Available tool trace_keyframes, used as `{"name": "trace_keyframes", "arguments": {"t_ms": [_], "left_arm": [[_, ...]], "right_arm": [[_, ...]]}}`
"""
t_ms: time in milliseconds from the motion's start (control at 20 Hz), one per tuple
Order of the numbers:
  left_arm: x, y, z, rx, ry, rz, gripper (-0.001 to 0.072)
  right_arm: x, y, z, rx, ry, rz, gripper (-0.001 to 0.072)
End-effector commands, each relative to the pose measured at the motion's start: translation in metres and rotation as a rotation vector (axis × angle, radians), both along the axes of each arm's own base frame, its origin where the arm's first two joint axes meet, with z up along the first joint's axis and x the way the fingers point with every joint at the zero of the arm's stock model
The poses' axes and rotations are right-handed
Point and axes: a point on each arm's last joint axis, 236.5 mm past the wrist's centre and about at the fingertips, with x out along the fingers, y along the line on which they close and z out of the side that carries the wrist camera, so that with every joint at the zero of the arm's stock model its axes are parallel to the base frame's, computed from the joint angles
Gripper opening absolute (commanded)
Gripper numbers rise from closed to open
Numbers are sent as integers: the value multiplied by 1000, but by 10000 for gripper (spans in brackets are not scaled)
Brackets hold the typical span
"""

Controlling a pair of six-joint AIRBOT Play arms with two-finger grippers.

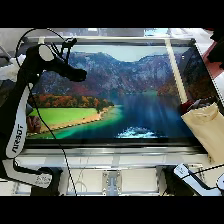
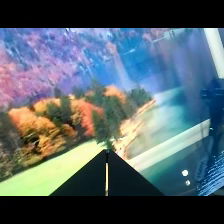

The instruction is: Fold the shirts.

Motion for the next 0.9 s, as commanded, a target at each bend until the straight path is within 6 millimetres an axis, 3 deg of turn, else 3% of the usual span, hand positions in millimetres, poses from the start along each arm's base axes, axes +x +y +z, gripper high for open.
{"name": "trace_keyframes", "arguments": {"t_ms": [0, 200, 300, 500, 650, 850], "left_arm": [[-9, 0, -3, 7, 37, -14, 8], [-17, 2, -6, 18, 71, -28, 8], [-19, 2, -7, 22, 79, -31, 8], [-21, 4, -8, 31, 84, -33, 8], [-17, 3, -7, 25, 69, -26, 8], [-27, 6, -11, 44, 109, -45, 8]], "right_arm": [[9, 67, -31, -198, 132, 232, 344], [21, 149, -59, -372, 132, 501, 335], [25, 178, -76, -480, 106, 618, 335], [26, 179, -96, -699, 146, 674, 310], [25, 186, -95, -685, 137, 687, 310], [25, 186, -95, -686, 137, 688, 310]]}}
